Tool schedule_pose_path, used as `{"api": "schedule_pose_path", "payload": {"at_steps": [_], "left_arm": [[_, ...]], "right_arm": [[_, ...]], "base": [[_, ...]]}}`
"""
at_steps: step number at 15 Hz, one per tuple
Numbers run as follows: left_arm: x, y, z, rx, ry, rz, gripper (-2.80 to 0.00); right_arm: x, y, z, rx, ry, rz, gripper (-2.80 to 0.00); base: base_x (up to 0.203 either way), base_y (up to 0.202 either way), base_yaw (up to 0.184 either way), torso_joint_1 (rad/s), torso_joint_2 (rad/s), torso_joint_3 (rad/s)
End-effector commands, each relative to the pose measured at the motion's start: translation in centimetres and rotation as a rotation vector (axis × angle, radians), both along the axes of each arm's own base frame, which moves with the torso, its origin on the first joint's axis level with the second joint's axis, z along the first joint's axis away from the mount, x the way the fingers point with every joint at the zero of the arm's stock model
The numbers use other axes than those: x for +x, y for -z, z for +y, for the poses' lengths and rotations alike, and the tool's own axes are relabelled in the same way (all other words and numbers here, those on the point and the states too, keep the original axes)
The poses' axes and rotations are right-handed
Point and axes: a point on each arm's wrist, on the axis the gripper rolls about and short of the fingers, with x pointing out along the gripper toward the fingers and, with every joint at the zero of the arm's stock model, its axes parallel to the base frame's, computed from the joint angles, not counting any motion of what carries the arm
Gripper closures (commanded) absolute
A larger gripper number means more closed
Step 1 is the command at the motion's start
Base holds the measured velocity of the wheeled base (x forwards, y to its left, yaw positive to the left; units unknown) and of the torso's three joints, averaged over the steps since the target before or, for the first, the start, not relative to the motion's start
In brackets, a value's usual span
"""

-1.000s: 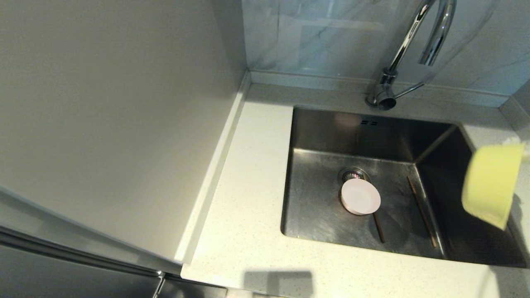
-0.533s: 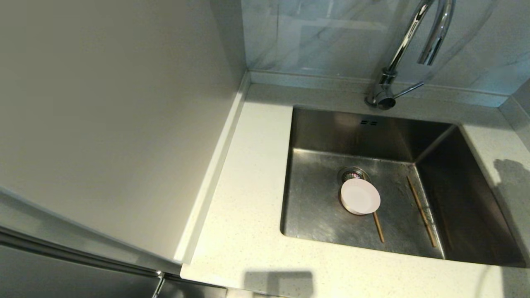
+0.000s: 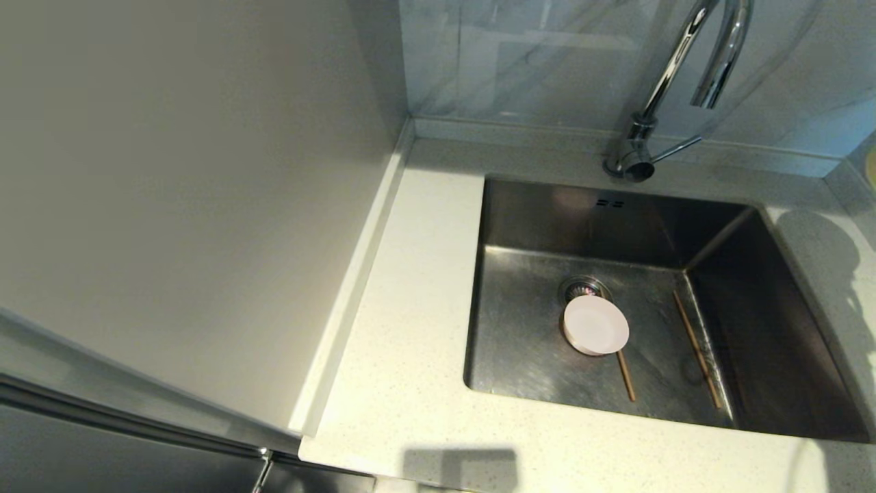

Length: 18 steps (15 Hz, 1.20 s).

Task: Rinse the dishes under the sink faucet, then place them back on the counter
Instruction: Put a bowl back to the table from the sink

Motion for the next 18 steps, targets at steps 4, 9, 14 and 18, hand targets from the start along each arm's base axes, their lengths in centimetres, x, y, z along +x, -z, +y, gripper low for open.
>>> {"api": "schedule_pose_path", "payload": {"at_steps": [4, 9, 14, 18], "left_arm": [[0.0, 0.0, 0.0, 0.0, -0.001, -0.004, 0.0], [0.0, 0.0, 0.0, 0.0, -0.001, -0.004, 0.0], [0.0, 0.0, 0.0, 0.0, -0.001, -0.004, 0.0], [0.0, 0.0, 0.0, 0.0, -0.001, -0.004, 0.0]], "right_arm": [[3.0, 2.8, -1.2, -0.005, 0.009, 0.094, 0.0], [6.1, 5.6, -2.9, -0.026, 0.033, 0.12, 0.0], [7.4, 7.7, -3.7, -0.024, 0.071, 0.183, 0.0], [7.6, 8.4, -3.9, -0.029, 0.082, 0.208, 0.0]], "base": [[0.0, 0.0, 0.0, 0.0, 0.0, 0.0], [0.0, 0.0, 0.0, 0.0, 0.0, 0.0], [0.0, 0.0, 0.0, 0.0, 0.0, 0.0], [0.0, 0.0, 0.0, 0.0, 0.0, 0.0]]}}
